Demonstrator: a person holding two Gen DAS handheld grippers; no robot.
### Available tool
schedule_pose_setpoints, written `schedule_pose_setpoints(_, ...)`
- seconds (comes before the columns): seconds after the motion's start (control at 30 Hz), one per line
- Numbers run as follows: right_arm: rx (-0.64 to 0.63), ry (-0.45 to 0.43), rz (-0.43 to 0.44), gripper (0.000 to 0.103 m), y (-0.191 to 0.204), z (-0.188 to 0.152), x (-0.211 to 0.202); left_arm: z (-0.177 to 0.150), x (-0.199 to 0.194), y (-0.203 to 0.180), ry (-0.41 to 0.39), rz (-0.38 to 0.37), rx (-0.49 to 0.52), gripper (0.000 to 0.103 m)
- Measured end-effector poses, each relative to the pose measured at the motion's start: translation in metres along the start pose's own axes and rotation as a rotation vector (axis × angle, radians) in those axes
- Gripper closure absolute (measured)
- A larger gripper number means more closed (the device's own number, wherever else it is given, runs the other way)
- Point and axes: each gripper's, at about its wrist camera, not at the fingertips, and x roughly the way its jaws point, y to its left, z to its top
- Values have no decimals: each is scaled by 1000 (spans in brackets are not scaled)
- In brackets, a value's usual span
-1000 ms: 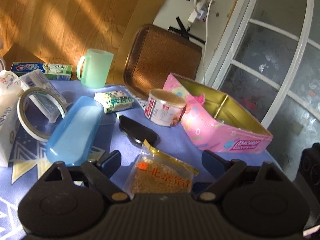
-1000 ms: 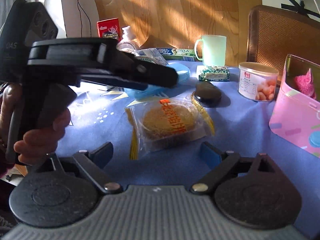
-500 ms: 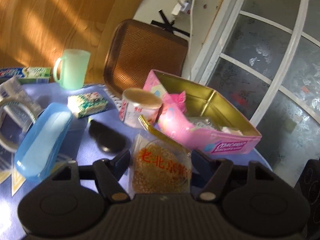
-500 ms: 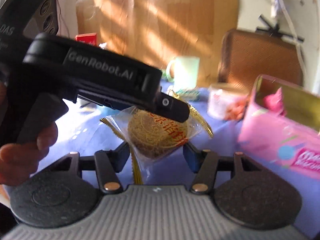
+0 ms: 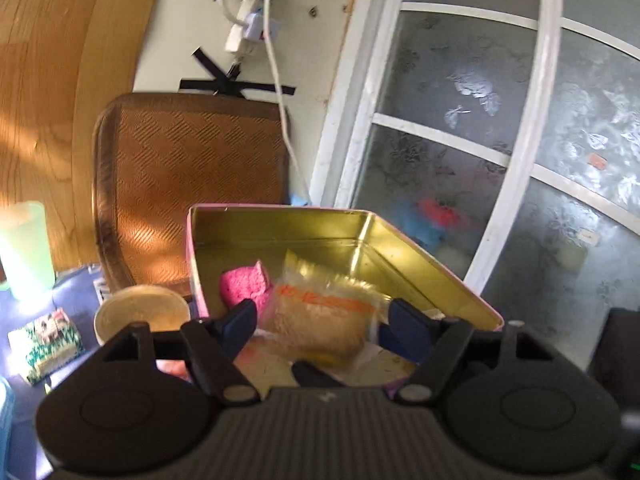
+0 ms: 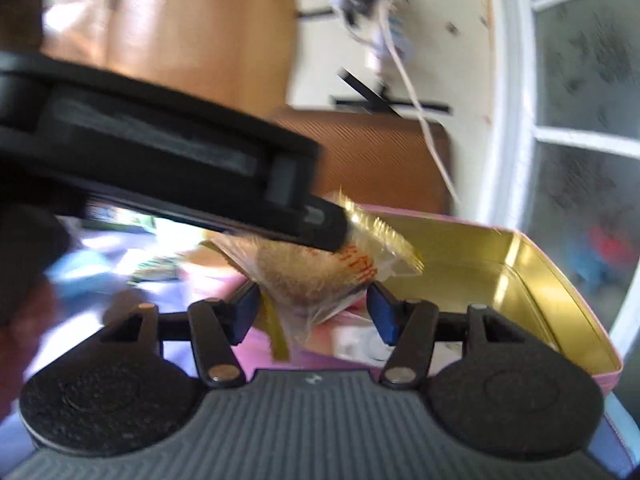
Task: Organize soft objects
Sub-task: 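Place the bread packet into the pink tin and release it, then move the left gripper to the blue plastic case and grasp it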
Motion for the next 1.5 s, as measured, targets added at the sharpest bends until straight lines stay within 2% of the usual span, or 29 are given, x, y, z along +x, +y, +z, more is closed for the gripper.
schedule_pose_setpoints(0.13,98,-4,2,41,-13,-4,-5,-13,-13,10,7,14,-24,28)
schedule_pose_setpoints(0.3,154,-35,-2,41,-14,-14,-31,-30,-37,21,15,35,-39,28)
schedule_pose_setpoints(0.6,198,-81,26,41,-3,-21,-66,-64,-79,35,29,86,-63,25)
schedule_pose_setpoints(1.03,207,37,105,42,38,-36,-64,-104,-104,53,97,248,-16,25)
schedule_pose_setpoints(1.2,174,69,151,42,60,-39,-58,-113,-114,73,130,313,-53,25)
schedule_pose_setpoints(1.5,127,120,227,42,92,-38,-44,-122,-143,109,123,407,-108,25)
